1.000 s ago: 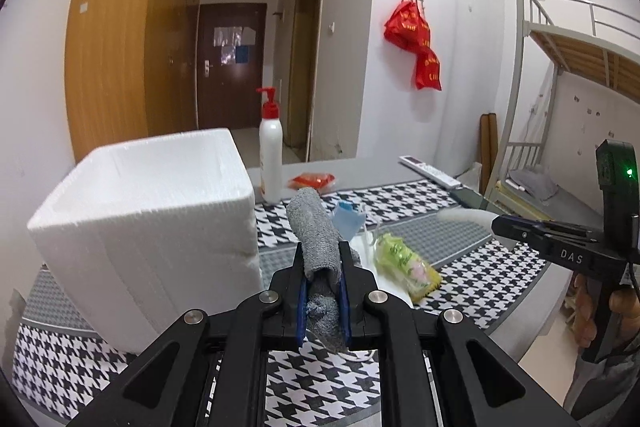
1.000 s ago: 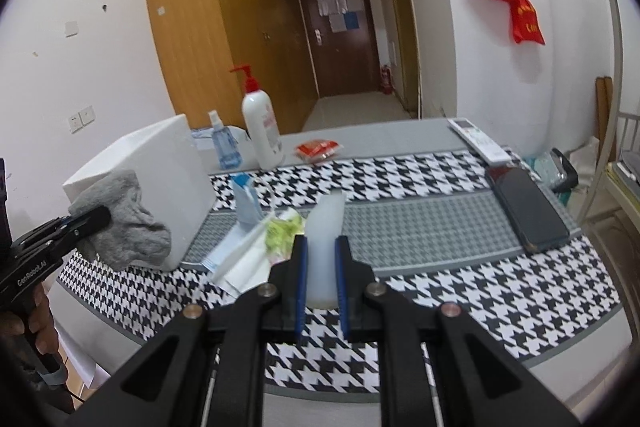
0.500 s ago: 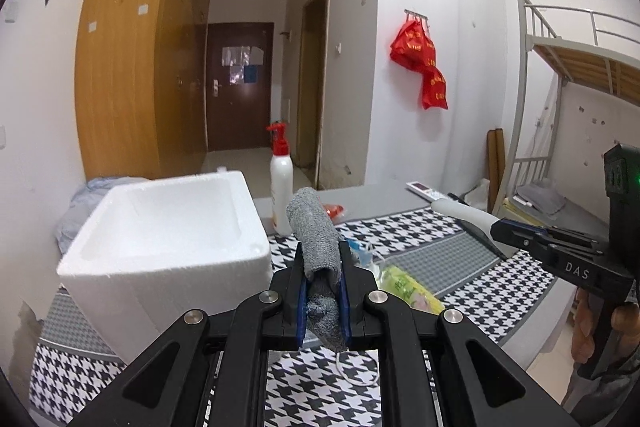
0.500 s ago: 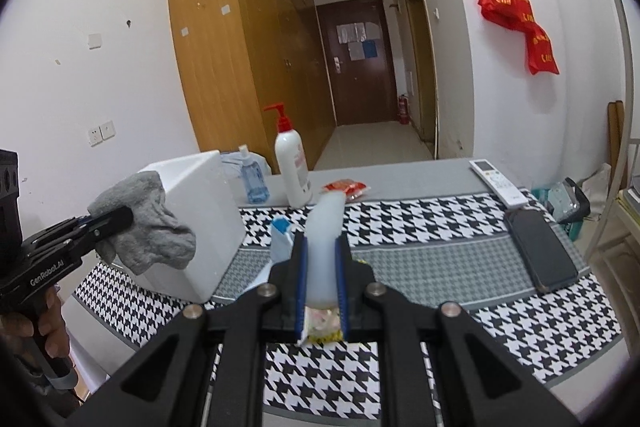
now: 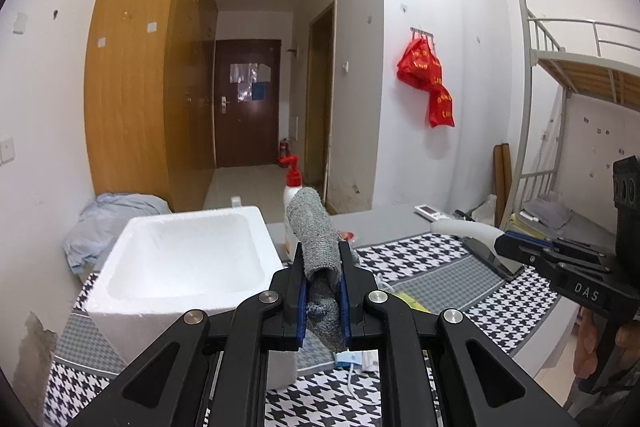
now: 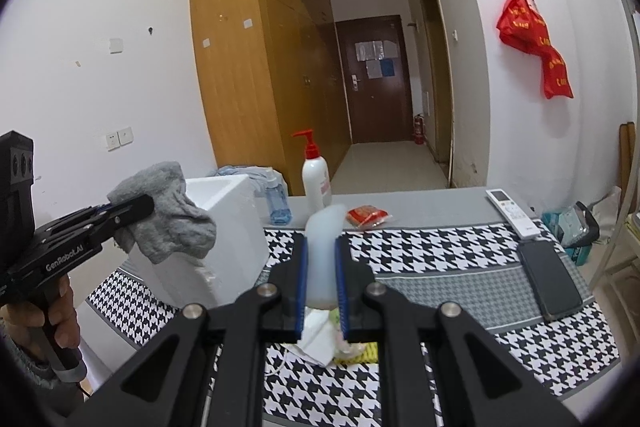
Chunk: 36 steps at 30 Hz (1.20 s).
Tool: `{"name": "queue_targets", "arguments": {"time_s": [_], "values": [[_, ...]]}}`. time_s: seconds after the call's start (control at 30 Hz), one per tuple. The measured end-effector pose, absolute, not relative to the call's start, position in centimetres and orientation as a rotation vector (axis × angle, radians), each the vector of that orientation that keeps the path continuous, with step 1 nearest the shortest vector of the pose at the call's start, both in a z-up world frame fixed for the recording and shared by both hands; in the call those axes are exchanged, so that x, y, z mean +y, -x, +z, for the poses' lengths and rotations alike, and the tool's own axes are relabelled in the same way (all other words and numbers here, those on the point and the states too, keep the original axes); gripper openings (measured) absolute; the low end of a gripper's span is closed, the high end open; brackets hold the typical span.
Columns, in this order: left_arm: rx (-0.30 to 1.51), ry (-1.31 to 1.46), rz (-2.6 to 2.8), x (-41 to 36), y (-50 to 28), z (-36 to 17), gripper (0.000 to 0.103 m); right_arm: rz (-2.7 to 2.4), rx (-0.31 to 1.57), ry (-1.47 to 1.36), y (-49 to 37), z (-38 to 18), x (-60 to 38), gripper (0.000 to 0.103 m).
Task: Organize soft objects
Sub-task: 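Carry the grey sock over the white foam box and open the left gripper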
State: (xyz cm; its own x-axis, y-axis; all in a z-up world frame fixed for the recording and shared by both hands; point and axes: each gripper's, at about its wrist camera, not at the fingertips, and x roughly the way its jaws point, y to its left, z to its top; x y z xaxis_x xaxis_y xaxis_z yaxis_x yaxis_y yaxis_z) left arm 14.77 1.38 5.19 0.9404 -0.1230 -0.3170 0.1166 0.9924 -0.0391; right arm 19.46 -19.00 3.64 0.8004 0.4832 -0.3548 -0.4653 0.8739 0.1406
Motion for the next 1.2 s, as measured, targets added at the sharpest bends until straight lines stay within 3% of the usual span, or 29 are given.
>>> {"name": "queue_targets", "arguments": {"time_s": [0.67, 1.2], "values": [[0.287, 0.055, 0.028, 5.4, -14.2, 6.7, 0.013, 0.645, 0.357, 0.002, -19.8, 5.1, -14.7, 0.016], [0.376, 0.079, 0.07, 8.2, -18.2, 5.6, 0.013, 0.708, 0.354, 0.042, -20.9, 5.2, -11.0, 0.016]]}}
